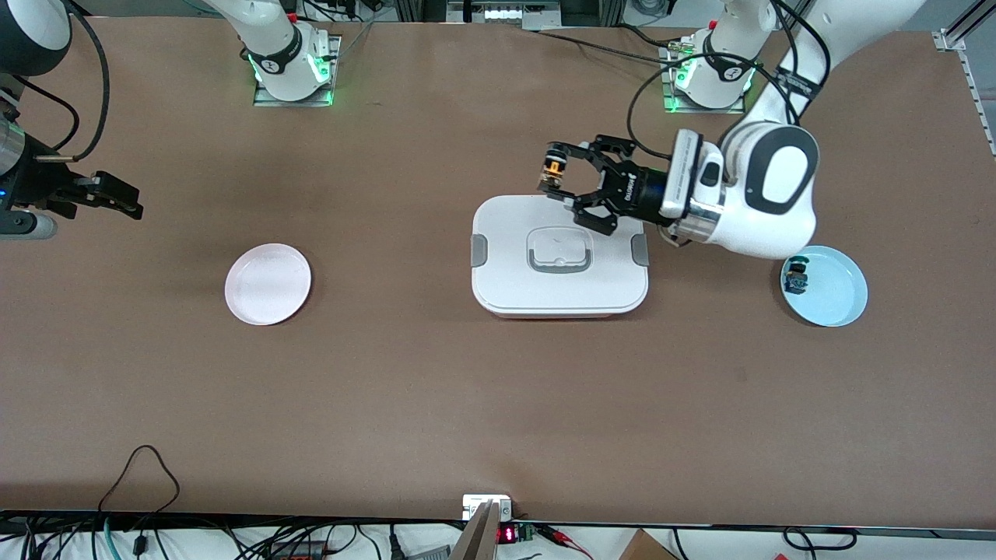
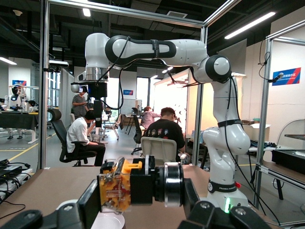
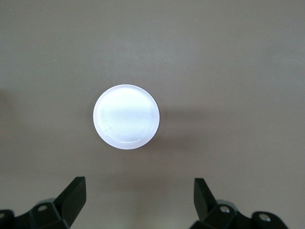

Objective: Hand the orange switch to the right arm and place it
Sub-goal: 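Lift the orange switch with the left gripper while the right gripper reaches over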

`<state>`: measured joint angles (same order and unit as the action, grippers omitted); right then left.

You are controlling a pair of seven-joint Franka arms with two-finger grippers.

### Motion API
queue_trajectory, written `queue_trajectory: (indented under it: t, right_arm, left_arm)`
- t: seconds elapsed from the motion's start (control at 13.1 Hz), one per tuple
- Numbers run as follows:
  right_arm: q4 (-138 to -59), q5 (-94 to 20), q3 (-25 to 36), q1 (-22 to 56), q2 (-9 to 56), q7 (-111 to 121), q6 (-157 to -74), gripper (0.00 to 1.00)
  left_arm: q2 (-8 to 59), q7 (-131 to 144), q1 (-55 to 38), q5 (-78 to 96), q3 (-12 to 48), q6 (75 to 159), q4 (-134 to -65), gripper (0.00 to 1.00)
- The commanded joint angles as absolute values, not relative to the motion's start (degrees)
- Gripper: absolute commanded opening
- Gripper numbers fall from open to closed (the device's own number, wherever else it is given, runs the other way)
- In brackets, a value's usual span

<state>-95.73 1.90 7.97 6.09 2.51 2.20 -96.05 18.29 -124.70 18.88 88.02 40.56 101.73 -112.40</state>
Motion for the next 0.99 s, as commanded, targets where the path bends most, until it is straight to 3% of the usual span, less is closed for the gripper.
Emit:
queue_trajectory:
  t: [0.0,0.38,0.91]
  right_arm:
    - [-95.62,1.76,7.91,6.06,2.46,1.76,-95.19,1.00]
    - [-96.15,-0.86,7.38,7.29,4.38,1.67,-93.34,1.00]
    - [-96.06,-25.63,7.30,15.89,8.08,1.67,-97.11,1.00]
  left_arm:
    - [12.58,-125.60,20.13,94.90,44.80,107.46,-116.27,0.00]
    - [11.25,-124.45,20.30,97.21,46.85,111.18,-116.63,0.00]
    - [11.25,-123.67,20.39,97.21,46.85,111.18,-116.37,0.00]
